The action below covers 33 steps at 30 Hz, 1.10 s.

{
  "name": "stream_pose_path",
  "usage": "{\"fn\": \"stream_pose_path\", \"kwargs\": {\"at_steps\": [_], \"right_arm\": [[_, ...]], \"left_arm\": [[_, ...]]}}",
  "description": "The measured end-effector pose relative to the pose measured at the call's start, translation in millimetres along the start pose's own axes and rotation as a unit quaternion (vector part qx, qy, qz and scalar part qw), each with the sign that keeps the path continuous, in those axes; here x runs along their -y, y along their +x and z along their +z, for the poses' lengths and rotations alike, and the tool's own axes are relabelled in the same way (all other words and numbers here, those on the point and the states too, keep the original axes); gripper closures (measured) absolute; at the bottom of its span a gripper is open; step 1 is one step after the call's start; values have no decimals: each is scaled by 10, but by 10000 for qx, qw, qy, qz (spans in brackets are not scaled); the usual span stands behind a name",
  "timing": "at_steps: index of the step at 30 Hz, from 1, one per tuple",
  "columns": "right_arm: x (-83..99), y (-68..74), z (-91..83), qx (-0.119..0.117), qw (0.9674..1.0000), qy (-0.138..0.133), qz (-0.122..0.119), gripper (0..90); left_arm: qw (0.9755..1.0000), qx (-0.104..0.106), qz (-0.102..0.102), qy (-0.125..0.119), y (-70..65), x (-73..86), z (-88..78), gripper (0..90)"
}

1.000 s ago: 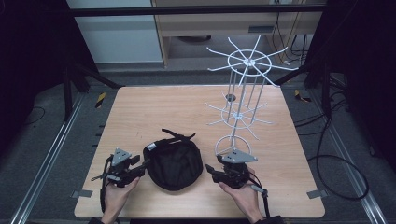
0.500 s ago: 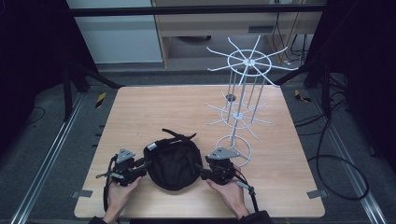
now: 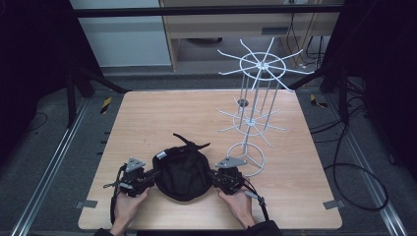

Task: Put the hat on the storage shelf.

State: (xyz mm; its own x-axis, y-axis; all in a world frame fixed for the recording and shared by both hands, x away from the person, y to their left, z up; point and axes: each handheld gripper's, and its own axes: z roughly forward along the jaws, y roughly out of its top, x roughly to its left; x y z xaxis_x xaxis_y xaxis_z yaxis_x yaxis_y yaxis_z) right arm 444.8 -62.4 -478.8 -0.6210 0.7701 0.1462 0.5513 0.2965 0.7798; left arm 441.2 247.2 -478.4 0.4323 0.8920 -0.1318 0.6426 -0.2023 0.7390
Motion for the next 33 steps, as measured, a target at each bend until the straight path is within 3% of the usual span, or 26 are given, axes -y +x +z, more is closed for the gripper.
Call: {"fn": "stream_pose_path", "kwargs": {"at_steps": [7,18,22,27,33], "right_arm": [[-134,69,-227,-113,9974,-630,-318,836],[-251,223,-446,-485,9867,-1309,-838,840],[-234,286,-422,-643,9842,-1305,-1012,841],[-189,303,-361,-729,9857,-1165,-971,840],[-147,301,-334,-586,9874,-1074,-1006,839]], "left_arm": [[9999,104,94,38,-83,6,30,752],[9995,304,58,32,-225,-8,125,765],[9995,289,113,-20,-257,-21,174,765],[9993,350,89,14,-217,-23,192,749],[9991,415,-50,-6,-117,-47,131,698]]}}
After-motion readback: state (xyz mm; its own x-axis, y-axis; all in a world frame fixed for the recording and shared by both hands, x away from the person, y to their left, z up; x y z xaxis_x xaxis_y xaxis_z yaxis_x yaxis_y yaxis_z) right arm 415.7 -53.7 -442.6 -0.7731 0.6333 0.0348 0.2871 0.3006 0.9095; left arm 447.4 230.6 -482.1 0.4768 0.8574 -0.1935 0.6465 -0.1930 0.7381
